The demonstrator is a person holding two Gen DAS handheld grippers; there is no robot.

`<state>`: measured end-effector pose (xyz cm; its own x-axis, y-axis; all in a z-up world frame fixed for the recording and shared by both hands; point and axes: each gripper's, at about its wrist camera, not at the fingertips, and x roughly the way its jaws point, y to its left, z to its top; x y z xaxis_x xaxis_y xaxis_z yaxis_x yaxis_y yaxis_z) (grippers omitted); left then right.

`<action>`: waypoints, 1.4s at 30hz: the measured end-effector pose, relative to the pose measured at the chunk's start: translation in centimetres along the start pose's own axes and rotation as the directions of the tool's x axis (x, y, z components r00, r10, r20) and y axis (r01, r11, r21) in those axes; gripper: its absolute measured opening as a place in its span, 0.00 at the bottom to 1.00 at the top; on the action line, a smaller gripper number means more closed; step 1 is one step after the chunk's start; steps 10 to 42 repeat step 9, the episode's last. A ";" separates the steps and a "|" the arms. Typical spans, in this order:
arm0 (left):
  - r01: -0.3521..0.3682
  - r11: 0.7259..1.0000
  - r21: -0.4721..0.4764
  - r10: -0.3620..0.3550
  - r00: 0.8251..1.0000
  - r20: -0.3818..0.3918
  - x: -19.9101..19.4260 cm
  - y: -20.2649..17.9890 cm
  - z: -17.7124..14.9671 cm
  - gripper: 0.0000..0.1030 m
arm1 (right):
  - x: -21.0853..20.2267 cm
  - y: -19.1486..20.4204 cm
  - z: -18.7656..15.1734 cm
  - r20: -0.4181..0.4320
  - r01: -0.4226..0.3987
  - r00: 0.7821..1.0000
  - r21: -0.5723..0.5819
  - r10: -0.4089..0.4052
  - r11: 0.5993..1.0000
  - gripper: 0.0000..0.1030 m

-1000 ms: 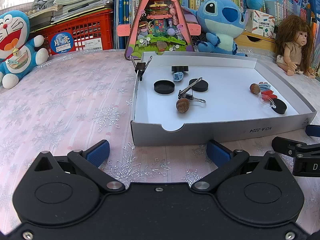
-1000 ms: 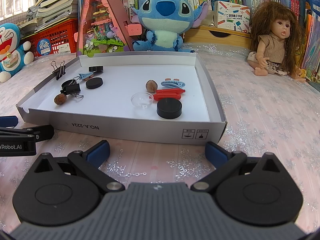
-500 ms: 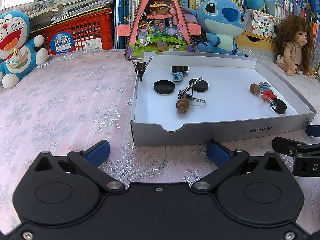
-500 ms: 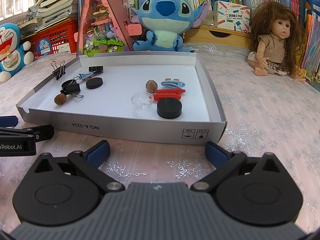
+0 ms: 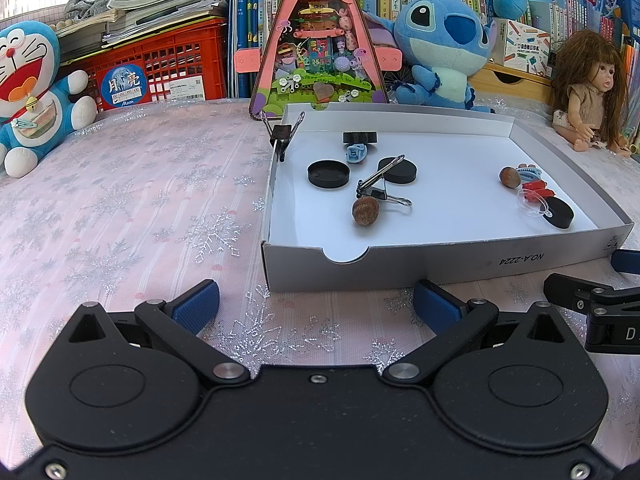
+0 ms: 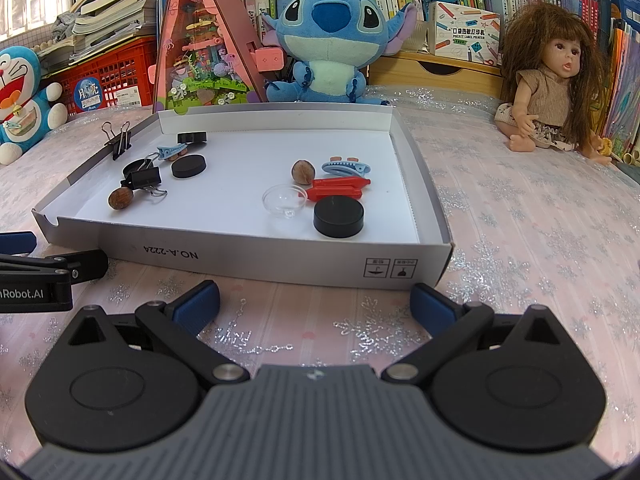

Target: Organize rigid objects

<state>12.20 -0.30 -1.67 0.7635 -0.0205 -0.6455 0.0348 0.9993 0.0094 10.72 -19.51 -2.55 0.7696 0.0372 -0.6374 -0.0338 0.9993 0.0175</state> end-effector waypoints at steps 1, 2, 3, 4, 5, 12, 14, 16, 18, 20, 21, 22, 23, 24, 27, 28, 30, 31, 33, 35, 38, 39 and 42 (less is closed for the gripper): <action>0.000 1.000 0.000 0.000 1.000 0.000 0.0 0.0 0.0 1.00 | 0.0 0.0 0.0 0.000 0.000 1.000 0.000 0.000 1.000 1.00; 0.000 1.000 0.000 0.000 1.000 0.000 0.0 0.0 0.0 1.00 | 0.0 0.0 0.0 0.000 0.000 1.000 0.000 0.000 1.000 1.00; 0.000 1.000 0.000 0.000 1.000 0.000 0.0 0.0 0.0 1.00 | 0.0 0.0 0.0 0.000 0.000 1.000 0.000 0.000 1.000 1.00; 0.000 1.000 0.000 0.000 1.000 0.000 0.0 0.0 0.0 1.00 | 0.0 0.0 0.0 0.000 0.000 1.000 0.000 0.000 1.000 1.00; 0.000 1.000 -0.001 0.000 1.000 0.000 0.0 0.0 0.0 1.00 | 0.0 0.0 0.0 0.000 0.000 1.000 0.000 0.000 1.000 1.00; 0.000 1.000 -0.005 0.000 1.000 0.001 0.0 0.0 0.0 1.00 | 0.0 0.0 0.0 0.000 0.000 1.000 0.000 0.000 1.000 1.00; 0.000 1.000 -0.005 0.000 1.000 0.001 0.0 0.0 0.0 1.00 | 0.0 0.0 0.0 0.000 0.000 1.000 0.000 0.000 1.000 1.00; 0.000 1.000 -0.005 0.000 1.000 0.001 0.0 0.0 0.0 1.00 | 0.0 0.0 0.0 0.000 0.000 1.000 0.000 0.000 1.000 1.00; 0.000 1.000 -0.005 0.000 1.000 0.001 0.0 0.0 0.0 1.00 | 0.0 0.0 0.0 0.000 0.000 1.000 0.000 0.000 1.000 1.00; 0.000 1.000 -0.005 0.000 1.000 0.001 0.0 0.0 0.0 1.00 | 0.0 0.0 0.0 0.000 0.000 1.000 0.000 0.000 1.000 1.00; 0.000 1.000 -0.005 0.000 1.000 0.001 0.0 0.0 0.0 1.00 | 0.0 0.0 0.0 0.000 0.000 1.000 0.000 0.000 1.000 1.00; 0.000 1.000 -0.005 0.000 1.000 0.001 0.0 0.0 0.0 1.00 | 0.0 0.0 0.0 0.000 0.000 1.000 0.000 0.000 1.000 1.00; 0.000 1.000 -0.005 0.000 1.000 0.001 0.0 0.0 0.0 1.00 | 0.0 0.0 0.0 0.000 0.000 1.000 0.000 0.000 1.000 1.00; 0.000 1.000 -0.005 0.000 1.000 0.001 0.0 0.0 0.0 1.00 | 0.0 0.0 0.0 0.000 0.000 1.000 0.000 0.000 1.000 1.00; 0.000 1.000 -0.005 0.000 1.000 0.001 0.0 0.0 0.0 1.00 | 0.0 0.0 0.0 0.000 0.000 1.000 0.000 0.000 1.000 1.00; 0.000 1.000 -0.005 0.000 1.000 0.001 0.0 0.0 0.0 1.00 | 0.0 0.0 0.0 0.000 0.000 1.000 0.000 0.000 1.000 1.00; 0.000 1.000 -0.005 0.000 1.000 0.001 0.0 0.0 0.0 1.00 | 0.0 0.0 0.0 0.000 0.000 1.000 0.000 0.000 1.000 1.00; 0.000 1.000 -0.005 0.000 1.000 0.001 0.0 0.0 0.0 1.00 | 0.0 0.0 0.0 0.000 0.000 1.000 0.000 0.000 1.000 1.00; 0.000 1.000 -0.005 0.000 1.000 0.001 0.0 0.0 0.0 1.00 | 0.0 0.0 0.0 0.000 0.000 1.000 0.000 0.000 1.000 1.00; 0.000 1.000 -0.005 0.000 1.000 0.001 0.0 0.0 0.0 1.00 | 0.0 0.0 0.0 0.000 0.000 1.000 0.000 0.000 1.000 1.00; 0.000 1.000 -0.005 0.000 1.000 0.001 0.0 0.0 0.0 1.00 | 0.0 0.0 0.0 0.000 0.000 1.000 0.000 0.000 1.000 1.00; 0.000 1.000 -0.005 0.000 1.000 0.001 0.0 0.0 0.0 1.00 | 0.0 0.0 0.0 0.000 0.000 1.000 0.000 0.000 1.000 1.00; 0.000 1.000 -0.005 0.000 1.000 0.001 0.0 0.0 0.0 1.00 | 0.0 0.0 0.0 0.000 0.000 1.000 0.000 0.000 1.000 1.00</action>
